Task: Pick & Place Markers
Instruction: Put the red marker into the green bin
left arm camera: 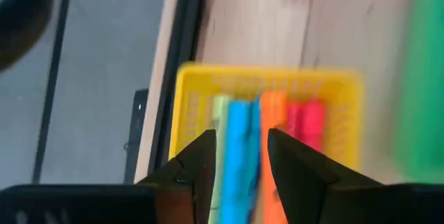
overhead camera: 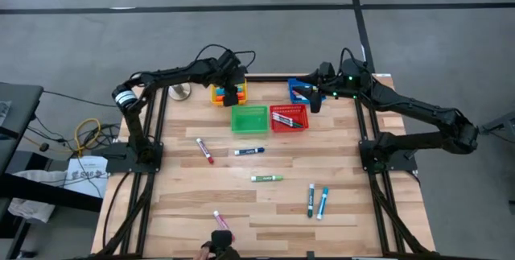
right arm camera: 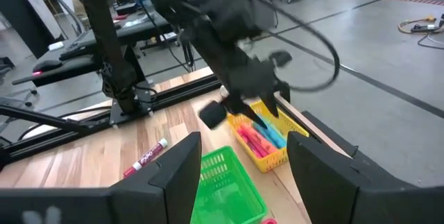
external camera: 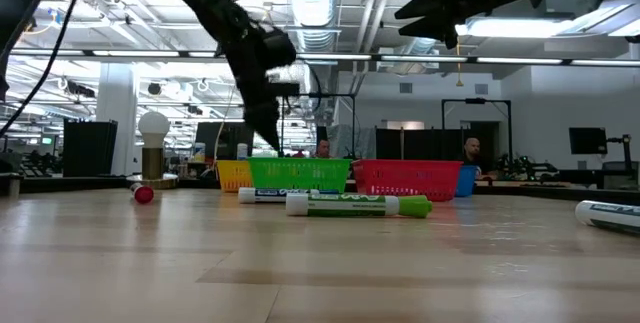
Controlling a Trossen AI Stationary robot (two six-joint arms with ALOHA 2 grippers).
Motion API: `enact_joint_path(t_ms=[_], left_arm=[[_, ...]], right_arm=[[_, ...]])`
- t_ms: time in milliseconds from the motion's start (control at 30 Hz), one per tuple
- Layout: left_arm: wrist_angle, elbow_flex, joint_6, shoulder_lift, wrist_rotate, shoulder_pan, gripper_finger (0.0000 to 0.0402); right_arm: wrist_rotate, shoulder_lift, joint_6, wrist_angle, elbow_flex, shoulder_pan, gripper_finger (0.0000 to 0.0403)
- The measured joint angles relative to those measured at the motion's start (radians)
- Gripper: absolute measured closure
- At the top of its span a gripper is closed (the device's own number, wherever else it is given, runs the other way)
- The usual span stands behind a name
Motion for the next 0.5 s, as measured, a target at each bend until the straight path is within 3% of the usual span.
enact_joint_path(t_ms=[133,333,500], left_arm=[[0.005,0.000,-0.159,-0.082,0.045,-0.041,0.0271],[0.017,-0.006,-0.451,-0.185,0.202,-0.129,0.0271],[0.028,-0.074,-0.640,-0.261,0.188,-0.238,0.0271]], right_arm=[[0.000,0.000,-0.020,-0.047,0.000,0.000,0.0198],[-0.007,0.000,-0.035,-0.155,0.000,0.001,0.0198],[-0.133,0.000,-0.038,-0.203,0.000,0.000,0.0197]])
